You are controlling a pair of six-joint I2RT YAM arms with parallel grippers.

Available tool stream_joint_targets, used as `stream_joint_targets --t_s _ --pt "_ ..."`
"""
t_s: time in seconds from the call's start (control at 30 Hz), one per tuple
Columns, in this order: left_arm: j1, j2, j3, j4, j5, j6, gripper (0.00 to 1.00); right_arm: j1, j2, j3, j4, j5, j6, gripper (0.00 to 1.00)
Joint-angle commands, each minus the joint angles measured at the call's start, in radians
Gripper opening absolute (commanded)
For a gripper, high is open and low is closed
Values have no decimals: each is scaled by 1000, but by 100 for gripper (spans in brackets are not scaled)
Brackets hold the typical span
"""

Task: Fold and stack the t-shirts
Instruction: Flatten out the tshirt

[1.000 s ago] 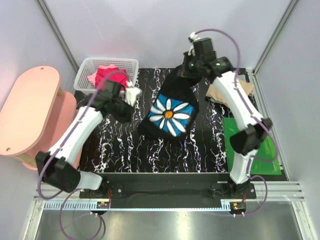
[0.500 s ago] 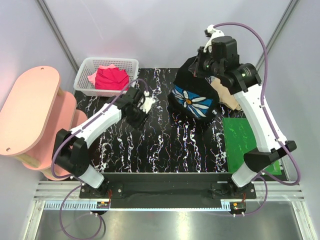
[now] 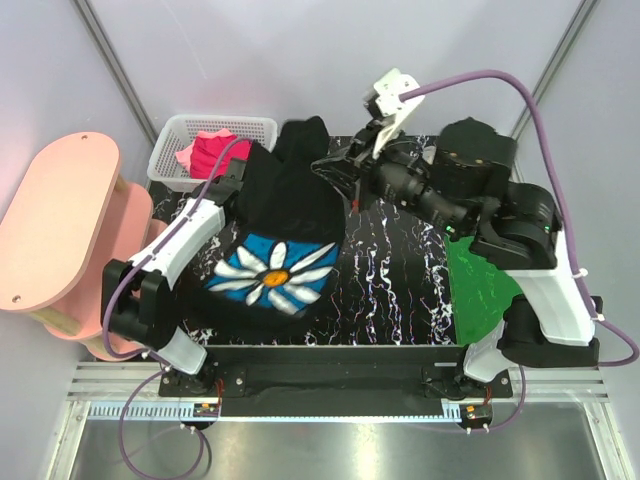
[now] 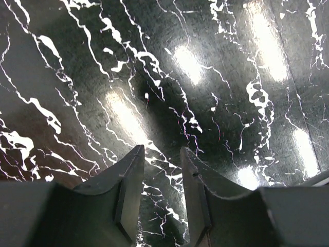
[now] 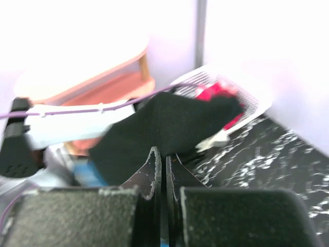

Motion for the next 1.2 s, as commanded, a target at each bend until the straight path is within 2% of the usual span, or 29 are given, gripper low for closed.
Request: stream_joint_targets --t_s 0.0,0.13,0.23,0.3,0.4,0.53,0.67,0.77,0.83,0.87,0.9,0.97,1.07,1.13,1.17 --pt "29 -88 -22 25 44 -13 38 10 -26 61 75 224 -105 0" --pt "43 -134 -42 19 47 -7 38 10 -22 -66 86 470 -146 0" --pt "54 -156 -54 14 56 -4 38 -13 -28 -209 86 552 -123 0" --pt "61 -165 -57 13 58 0 37 -63 -51 -290 86 517 -49 0" --pt "72 -179 -64 10 66 5 36 -215 -97 -439 92 368 77 0" --pt "75 -204 -73 1 95 16 34 -356 -114 -563 120 278 99 0" --pt "72 -228 -71 -19 130 32 34 -480 -57 -593 136 204 115 0" --pt "40 -245 -68 -51 144 69 34 -520 19 -585 162 158 127 0" --pt "-4 -266 -80 -64 100 100 34 -545 104 -556 160 132 130 24" --pt "-67 -274 -88 -70 84 126 33 -548 134 -545 158 129 128 35" --pt "-104 -294 -97 -68 63 137 33 -556 188 -535 150 135 130 75" --pt "-222 -303 -126 -64 -26 152 33 -560 240 -498 141 168 138 98" --pt "-300 -280 -128 -52 -104 160 32 -573 303 -423 62 204 194 100" --pt "-304 -260 -131 -29 -143 174 32 -573 265 -447 17 192 269 100" --pt "-304 -251 -131 8 -167 192 32 -571 185 -477 14 169 312 100"
